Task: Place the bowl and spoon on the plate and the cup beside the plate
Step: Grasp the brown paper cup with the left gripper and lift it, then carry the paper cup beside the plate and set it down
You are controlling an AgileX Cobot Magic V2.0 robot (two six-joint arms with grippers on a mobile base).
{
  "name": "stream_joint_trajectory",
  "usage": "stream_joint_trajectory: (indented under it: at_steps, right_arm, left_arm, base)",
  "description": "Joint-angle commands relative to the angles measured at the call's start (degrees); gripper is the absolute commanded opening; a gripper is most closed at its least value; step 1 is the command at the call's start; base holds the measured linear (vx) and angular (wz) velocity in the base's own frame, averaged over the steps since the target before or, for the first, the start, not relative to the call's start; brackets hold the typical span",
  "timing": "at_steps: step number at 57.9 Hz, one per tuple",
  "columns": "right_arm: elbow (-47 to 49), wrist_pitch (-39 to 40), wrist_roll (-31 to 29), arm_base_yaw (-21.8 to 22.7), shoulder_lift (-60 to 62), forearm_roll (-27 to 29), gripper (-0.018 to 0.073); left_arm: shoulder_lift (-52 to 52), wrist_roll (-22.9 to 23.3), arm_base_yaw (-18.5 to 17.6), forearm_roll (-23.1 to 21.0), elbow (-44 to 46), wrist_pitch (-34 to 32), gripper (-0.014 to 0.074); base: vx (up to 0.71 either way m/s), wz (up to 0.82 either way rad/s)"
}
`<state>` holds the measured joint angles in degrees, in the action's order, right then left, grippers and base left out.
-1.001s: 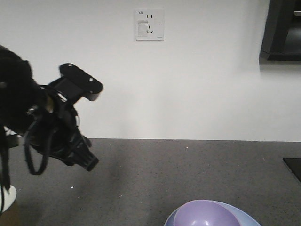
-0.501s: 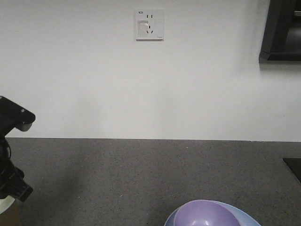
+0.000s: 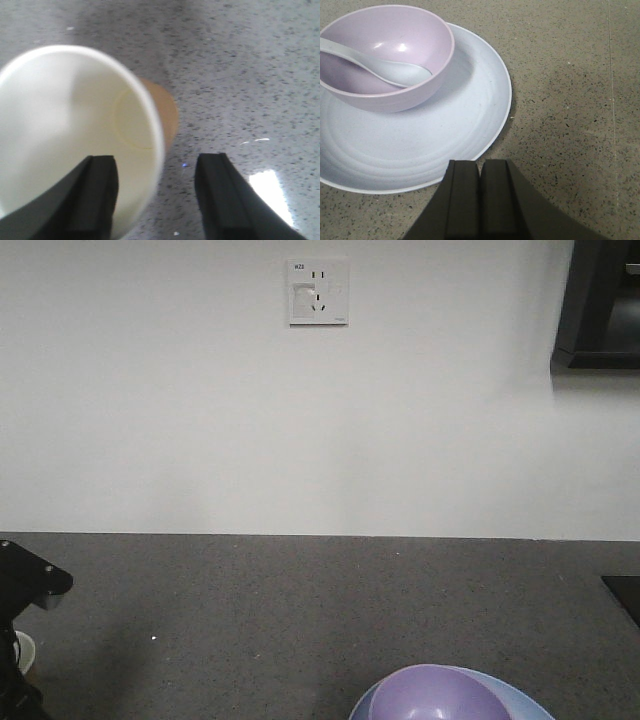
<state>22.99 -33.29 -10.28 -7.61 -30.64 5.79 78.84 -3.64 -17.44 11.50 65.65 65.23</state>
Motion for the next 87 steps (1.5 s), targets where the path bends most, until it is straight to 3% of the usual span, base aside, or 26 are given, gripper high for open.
stream_joint_trajectory:
  at_steps: [1,11,31,44,52,67,87]
  right_arm:
    - [1.65,4.13,-0.16,0.04,-0.16,0.10,-0.0009]
    - [1.65,4.02,-0.16,0.04,-0.16,0.15,-0.0009]
    - [1.65,3.62,-0.11,0.04,-0.16,0.38,-0.0009]
    - [1.65,3.87,-0.11,0.04,-0.16,0.57,-0.0009]
    - [1.65,3.98,-0.11,0.04,-0.16,0.57,-0.0009]
    - [1.65,4.05,-0.11,0.04,-0.16,0.64,-0.0009]
    - [1.65,4.04,-0.11,0.04,-0.16,0.58,-0.0009]
  left_arm:
    - [-1.51,-1.39,0.12,-1.83,0.72,-2.56,0.0354]
    - [-1.65,-3.05,0.12,-2.04,0.72,-3.24,-0.0012]
    - [-1.67,-3.90,-4.42,-2.45,13.77,0.50,-0.0006]
    - [0.14,-6.53,-10.37,-9.07,23.49,2.49,-0.0003]
    - [3.92,-6.53,-14.29,-9.50,27.48,6.29,-0.0003]
    - [12.05,-6.36,-21.38,-9.51,30.24,6.53,0.0000]
    - [19.04,-6.86,-25.95,-9.01,30.24,6.07,0.0000]
  base:
    - [0.00,0.00]
    - [0.00,0.00]
    - [0.00,0.00]
    - [0.00,0.00]
    - [0.00,0.00]
    - [0.00,0.00]
    - [0.00,0.00]
